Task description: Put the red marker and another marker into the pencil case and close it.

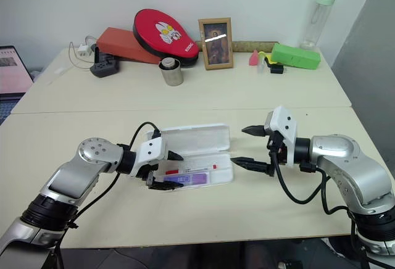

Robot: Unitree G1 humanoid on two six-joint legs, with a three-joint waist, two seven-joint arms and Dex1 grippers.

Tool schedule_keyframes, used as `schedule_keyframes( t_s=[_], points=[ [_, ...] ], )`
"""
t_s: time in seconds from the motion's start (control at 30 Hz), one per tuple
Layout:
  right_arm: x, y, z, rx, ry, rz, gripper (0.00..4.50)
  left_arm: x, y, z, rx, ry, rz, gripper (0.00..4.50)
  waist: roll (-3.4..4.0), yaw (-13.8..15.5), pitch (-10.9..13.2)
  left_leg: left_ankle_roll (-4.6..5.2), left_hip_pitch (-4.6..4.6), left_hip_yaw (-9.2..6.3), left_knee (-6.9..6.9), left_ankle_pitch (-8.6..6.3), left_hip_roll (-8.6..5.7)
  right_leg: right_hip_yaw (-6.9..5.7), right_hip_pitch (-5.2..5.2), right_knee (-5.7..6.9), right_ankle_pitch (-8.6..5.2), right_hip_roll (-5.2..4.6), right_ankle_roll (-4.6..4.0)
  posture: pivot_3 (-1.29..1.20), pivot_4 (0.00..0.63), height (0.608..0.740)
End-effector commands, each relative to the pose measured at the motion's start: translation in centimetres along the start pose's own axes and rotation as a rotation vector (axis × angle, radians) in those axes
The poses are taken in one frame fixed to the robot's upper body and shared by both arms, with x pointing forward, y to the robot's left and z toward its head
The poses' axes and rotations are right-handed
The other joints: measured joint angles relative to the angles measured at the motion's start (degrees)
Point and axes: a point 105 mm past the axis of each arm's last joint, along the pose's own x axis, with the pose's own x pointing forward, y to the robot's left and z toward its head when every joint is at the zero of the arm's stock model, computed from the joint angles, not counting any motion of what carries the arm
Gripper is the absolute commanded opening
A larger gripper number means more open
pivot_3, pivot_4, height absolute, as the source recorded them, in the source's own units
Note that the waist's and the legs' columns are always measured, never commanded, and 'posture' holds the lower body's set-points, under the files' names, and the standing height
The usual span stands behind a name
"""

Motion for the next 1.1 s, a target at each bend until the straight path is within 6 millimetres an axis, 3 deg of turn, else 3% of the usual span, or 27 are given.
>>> schedule_keyframes(
  t_s=[0.03,0.23,0.47,0.6,0.7,0.8,0.9,1.1],
  points=[
    [-0.4,-0.4,1.2,-0.055,-0.03,-0.024,4.5,-0.4,0.4,1.0,0.036,-0.027,0.029,4.47,0.0,-0.01,0.0,0.0,0.01,0.0,0.0,0.0,0.0,0.0,0.0,0.0,0.0,0.0,0.0,0.0,0.15,0.74],
    [-0.4,-0.4,1.2,-0.056,-0.03,-0.024,4.5,-0.5,1.1,1.4,0.047,-0.039,0.062,4.47,0.0,0.0,0.0,0.0,0.0,0.0,0.01,0.0,0.0,0.0,0.0,0.01,0.0,0.0,0.0,0.0,0.15,0.74],
    [-1.9,-1.5,0.4,-0.022,0.003,-0.108,4.5,-0.8,-0.4,4.4,0.039,-0.166,-0.012,4.47,0.0,0.03,0.0,0.0,-0.01,-0.01,0.01,0.0,0.0,0.0,0.0,0.01,0.0,-0.01,0.0,0.0,0.15,0.74],
    [-6.1,-6.1,-4.2,0.078,0.188,-0.415,4.5,-0.4,-1.8,7.2,0.051,-0.293,-0.05,4.47,-0.01,0.12,-0.01,0.0,-0.01,0.02,0.04,0.0,-0.01,0.0,0.05,-0.01,0.0,-0.02,0.0,0.0,0.15,0.74],
    [-7.7,-7.9,-6.0,0.129,0.243,-0.526,4.5,-0.2,-2.4,8.4,0.044,-0.346,-0.07,4.47,-0.02,0.17,-0.01,0.0,0.0,0.12,0.05,0.0,-0.05,0.04,0.05,0.0,0.01,-0.08,0.02,0.0,0.15,0.74],
    [-10.7,-10.0,-9.3,0.206,0.391,-0.698,4.5,0.9,-2.2,9.5,0.043,-0.397,-0.023,4.47,-0.01,0.07,-0.02,0.0,0.08,0.16,0.04,0.01,-0.02,0.07,0.08,0.03,0.01,-0.06,0.02,0.0,0.15,0.74],
    [-11.9,-10.0,-11.1,0.281,0.478,-0.741,4.5,1.9,-2.6,10.6,0.056,-0.453,-0.01,4.47,0.0,-0.01,-0.03,0.01,0.08,0.21,0.04,0.01,-0.02,0.11,0.06,0.06,0.01,-0.04,0.01,0.0,0.15,0.74],
    [-11.3,-8.9,-11.8,0.345,0.51,-0.709,4.5,2.2,-2.0,12.2,0.085,-0.526,0.04,4.47,0.04,-0.02,-0.04,0.01,0.1,0.22,0.05,0.02,0.0,0.13,0.07,0.06,0.01,-0.02,0.01,0.0,0.15,0.74]
  ],
)
